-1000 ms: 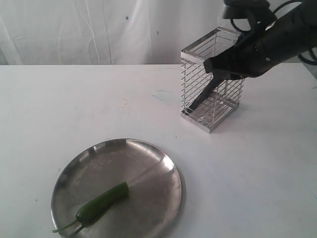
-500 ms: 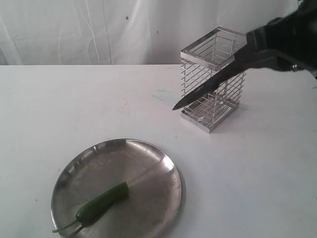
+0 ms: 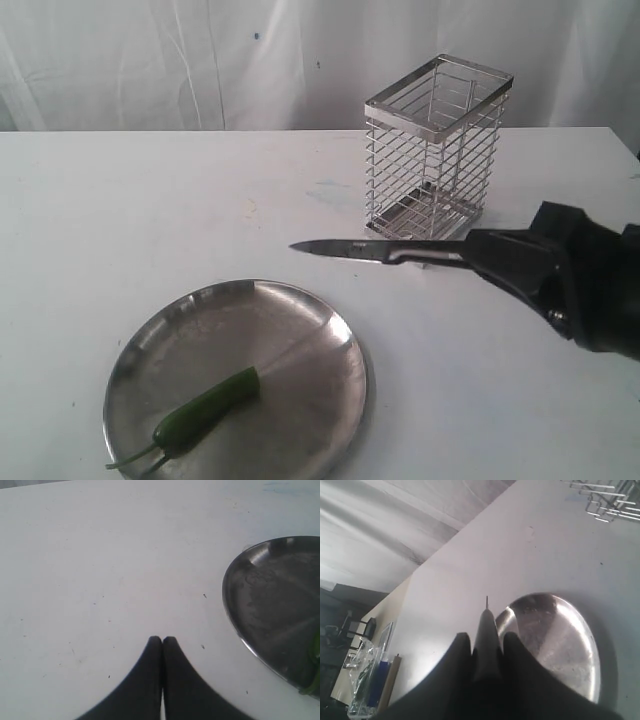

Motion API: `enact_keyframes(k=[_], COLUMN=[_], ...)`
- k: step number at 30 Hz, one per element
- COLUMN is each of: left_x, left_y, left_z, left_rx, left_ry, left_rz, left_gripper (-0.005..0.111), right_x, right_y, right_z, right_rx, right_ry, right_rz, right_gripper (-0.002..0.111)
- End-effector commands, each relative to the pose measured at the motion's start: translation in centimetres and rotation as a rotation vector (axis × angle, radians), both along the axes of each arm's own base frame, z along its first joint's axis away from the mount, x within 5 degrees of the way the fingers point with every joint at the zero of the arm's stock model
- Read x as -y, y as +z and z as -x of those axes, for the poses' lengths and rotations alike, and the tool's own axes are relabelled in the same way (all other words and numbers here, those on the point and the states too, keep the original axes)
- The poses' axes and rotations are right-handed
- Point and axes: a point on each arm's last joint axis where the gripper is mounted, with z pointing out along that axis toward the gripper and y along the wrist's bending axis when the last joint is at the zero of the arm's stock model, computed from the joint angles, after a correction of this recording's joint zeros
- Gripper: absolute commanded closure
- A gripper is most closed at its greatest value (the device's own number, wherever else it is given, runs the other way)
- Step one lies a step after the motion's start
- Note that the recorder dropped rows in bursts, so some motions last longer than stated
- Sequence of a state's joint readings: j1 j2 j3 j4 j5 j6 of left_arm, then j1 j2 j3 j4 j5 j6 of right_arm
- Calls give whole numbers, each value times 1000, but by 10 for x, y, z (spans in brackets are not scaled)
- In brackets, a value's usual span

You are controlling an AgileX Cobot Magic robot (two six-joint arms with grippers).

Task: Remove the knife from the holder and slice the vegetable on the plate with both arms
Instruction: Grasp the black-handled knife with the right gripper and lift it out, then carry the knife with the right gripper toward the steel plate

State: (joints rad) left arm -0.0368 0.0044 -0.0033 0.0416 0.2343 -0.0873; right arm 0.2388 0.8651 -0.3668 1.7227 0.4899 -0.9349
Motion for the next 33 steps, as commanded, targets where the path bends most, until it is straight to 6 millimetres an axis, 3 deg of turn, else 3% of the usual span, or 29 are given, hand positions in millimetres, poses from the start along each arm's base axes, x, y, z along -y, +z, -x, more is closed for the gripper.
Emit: enact_keyframes(k=[1, 5, 13, 17, 28, 33], left_x=[1, 1, 1, 1, 1, 1], left_y=[-1, -1, -1, -1, -1, -1], left_z=[0, 0, 0, 0, 0, 0], left_rx=[4, 4, 4, 4, 4, 4], left_ry=[-7, -7, -7, -7, -7, -7], left_rz=[8, 8, 8, 8, 8, 8], left_gripper=[107, 107, 107, 107, 107, 107], right_x=[1, 1, 0, 1, -14, -14], right_y=[-13, -16, -15, -17, -14, -14], right_z=[2, 2, 0, 0, 17, 17], right_rx=[-31, 25, 295, 324, 439, 438], right_ry=[0, 31, 163, 184, 442, 438], right_rz=[17, 96, 385, 446, 396, 402], right_gripper=[108, 108, 108, 108, 108, 108])
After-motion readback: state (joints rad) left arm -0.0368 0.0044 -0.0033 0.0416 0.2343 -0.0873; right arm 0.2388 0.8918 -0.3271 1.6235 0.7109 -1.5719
